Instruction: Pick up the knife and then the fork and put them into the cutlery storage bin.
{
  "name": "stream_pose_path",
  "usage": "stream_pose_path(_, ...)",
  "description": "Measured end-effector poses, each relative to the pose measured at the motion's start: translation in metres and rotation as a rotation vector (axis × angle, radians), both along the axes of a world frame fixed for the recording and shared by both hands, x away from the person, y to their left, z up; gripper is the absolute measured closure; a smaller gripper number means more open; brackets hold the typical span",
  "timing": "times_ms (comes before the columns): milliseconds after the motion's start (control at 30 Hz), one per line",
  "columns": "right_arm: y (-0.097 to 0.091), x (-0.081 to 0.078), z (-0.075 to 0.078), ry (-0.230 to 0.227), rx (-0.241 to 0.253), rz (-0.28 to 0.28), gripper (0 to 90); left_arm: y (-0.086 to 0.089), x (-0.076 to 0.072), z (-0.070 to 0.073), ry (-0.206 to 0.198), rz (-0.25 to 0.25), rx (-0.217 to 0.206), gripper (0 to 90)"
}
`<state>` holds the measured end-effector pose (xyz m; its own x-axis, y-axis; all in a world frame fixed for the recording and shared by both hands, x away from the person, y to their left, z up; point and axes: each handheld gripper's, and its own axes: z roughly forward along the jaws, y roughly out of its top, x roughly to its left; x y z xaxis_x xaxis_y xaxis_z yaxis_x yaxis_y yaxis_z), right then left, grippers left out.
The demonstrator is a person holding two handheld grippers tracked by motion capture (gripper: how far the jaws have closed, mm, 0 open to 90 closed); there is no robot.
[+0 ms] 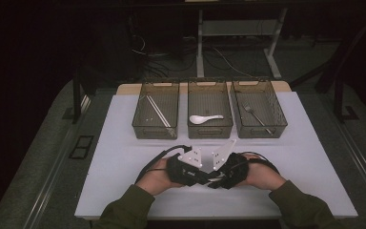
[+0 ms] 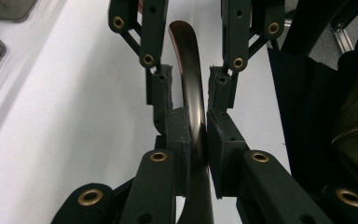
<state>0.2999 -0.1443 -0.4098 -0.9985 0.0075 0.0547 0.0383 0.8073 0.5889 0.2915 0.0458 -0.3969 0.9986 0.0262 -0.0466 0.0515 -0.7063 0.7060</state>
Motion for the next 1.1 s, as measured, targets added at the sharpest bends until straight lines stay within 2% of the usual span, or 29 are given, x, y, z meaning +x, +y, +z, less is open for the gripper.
stream_pose_path(167,0.001,-0.001,0.0,-0.019,-0.02,0.025,75.4,0.0,0.0,0.0,0.003,-0.004,0.002,79.0)
stream_pose_path(233,0.002,-0.002,0.0,-0.002,-0.021,0.022,76.5,-0.001,-0.001,-0.001,0.008,-0.004,0.0,79.0)
stream_pose_path(367,0.003,-0.004,-0.001,0.006,-0.037,0.035,77.4,-0.001,-0.001,-0.001,0.006,-0.019,0.012,78.9)
stream_pose_path(467,0.004,-0.003,-0.002,-0.006,-0.043,0.046,77.6,-0.001,-0.002,-0.002,0.01,-0.02,0.007,78.8)
stream_pose_path(533,0.004,-0.004,-0.002,0.004,-0.045,0.048,77.7,-0.001,-0.002,-0.002,0.007,-0.023,0.007,78.7)
stream_pose_path(600,0.003,-0.003,-0.002,-0.005,-0.035,0.047,77.8,-0.001,-0.003,-0.003,-0.001,-0.024,0.003,78.6)
stream_pose_path(667,0.002,-0.004,0.0,0.022,-0.018,0.03,77.9,-0.001,-0.002,-0.003,-0.002,-0.021,0.0,77.4)
stream_pose_path(733,0.002,-0.004,0.0,0.022,-0.023,0.023,77.9,0.002,-0.001,0.0,-0.024,-0.009,-0.001,72.0)
stream_pose_path(800,0.0,-0.002,-0.002,0.0,-0.041,0.019,77.9,0.007,0.0,0.002,-0.015,0.012,-0.027,67.5)
stream_pose_path(833,-0.001,-0.001,-0.003,0.006,-0.042,0.025,77.9,0.01,0.0,0.004,0.001,0.035,-0.038,65.6)
stream_pose_path(900,-0.002,0.0,-0.003,0.001,-0.045,0.016,77.9,0.018,0.002,0.007,-0.006,0.055,-0.057,61.9)
stream_pose_path(1000,-0.006,0.002,-0.001,-0.009,-0.017,0.008,77.9,0.032,0.001,0.01,0.0,0.1,-0.086,58.7)
stream_pose_path(1033,-0.008,0.001,0.001,0.014,-0.013,-0.008,77.9,0.037,0.001,0.011,0.0,0.121,-0.099,57.1)
stream_pose_path(1067,-0.011,0.003,0.003,-0.005,-0.006,-0.01,77.9,0.042,0.001,0.011,0.011,0.145,-0.118,55.7)
stream_pose_path(1100,-0.014,0.004,0.004,0.0,0.003,-0.018,77.9,0.047,0.0,0.011,0.01,0.166,-0.128,54.3)
